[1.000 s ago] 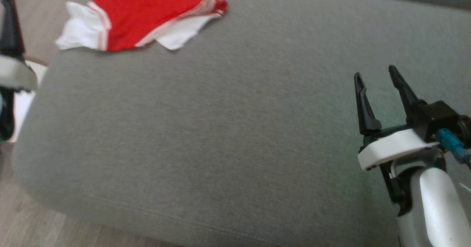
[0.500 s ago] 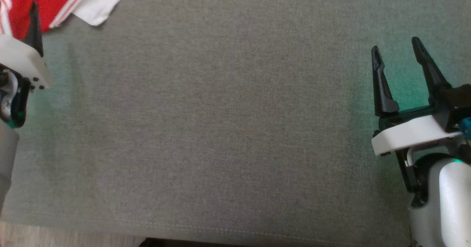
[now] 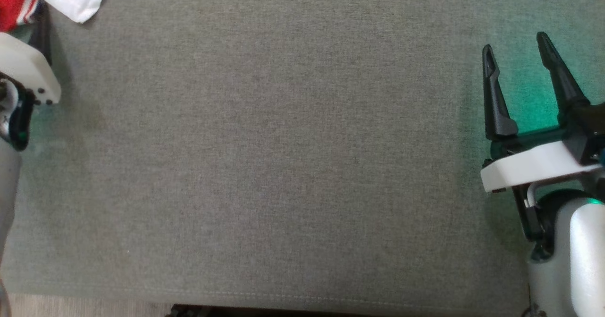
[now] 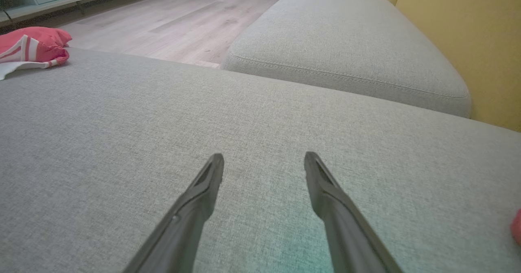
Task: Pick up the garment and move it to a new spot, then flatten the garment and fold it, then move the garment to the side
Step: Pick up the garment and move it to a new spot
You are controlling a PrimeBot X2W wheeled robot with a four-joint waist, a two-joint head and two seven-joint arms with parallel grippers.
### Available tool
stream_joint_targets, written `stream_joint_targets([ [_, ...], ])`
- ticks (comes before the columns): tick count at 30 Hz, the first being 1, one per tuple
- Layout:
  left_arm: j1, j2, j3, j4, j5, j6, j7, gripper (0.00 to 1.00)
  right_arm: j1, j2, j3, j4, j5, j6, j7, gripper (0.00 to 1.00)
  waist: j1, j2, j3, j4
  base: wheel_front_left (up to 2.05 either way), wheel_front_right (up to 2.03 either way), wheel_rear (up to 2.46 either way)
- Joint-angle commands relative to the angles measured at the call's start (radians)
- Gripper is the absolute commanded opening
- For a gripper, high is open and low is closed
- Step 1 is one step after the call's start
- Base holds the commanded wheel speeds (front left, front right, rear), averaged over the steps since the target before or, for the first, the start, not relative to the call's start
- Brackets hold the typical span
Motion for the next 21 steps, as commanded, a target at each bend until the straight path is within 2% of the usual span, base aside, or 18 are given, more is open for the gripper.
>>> stream_joint_targets([
  [1,-0.027,0.049,0.019,0.011,-0.004,0.006,-0.002,0.98,-0.006,-0.004,0.025,-0.041,0.0,0.007,0.004,1.0,0.0,0.0,0.003,-0.004,0.0,0.0,0.0],
  [2,-0.032,0.047,0.019,0.023,-0.005,0.007,-0.003,0.53,-0.006,-0.004,0.023,-0.041,0.001,0.007,0.003,1.0,0.0,0.0,0.003,-0.005,0.0,0.0,0.0],
  [3,-0.038,0.045,0.02,0.034,-0.004,0.012,-0.009,0.31,-0.006,-0.004,0.021,-0.041,0.001,0.007,0.002,1.0,0.0,0.0,0.004,-0.007,0.0,0.0,0.0],
  [4,-0.043,0.044,0.019,0.044,-0.003,0.014,-0.014,0.0,-0.006,-0.004,0.019,-0.04,0.002,0.007,0.001,1.0,0.0,0.0,0.003,-0.008,0.0,0.0,0.0],
  [13,-0.079,0.06,-0.001,0.088,0.028,0.023,-0.087,0.0,0.002,-0.004,0.014,0.009,0.035,0.007,-0.032,1.0,0.0,0.0,-0.067,-0.013,0.0,0.0,0.0],
  [21,-0.145,0.106,-0.071,0.042,0.103,0.0,-0.118,0.0,0.026,-0.004,0.009,0.142,0.121,0.007,-0.111,1.0,0.0,0.0,-0.274,-0.041,0.0,0.0,0.0],
])
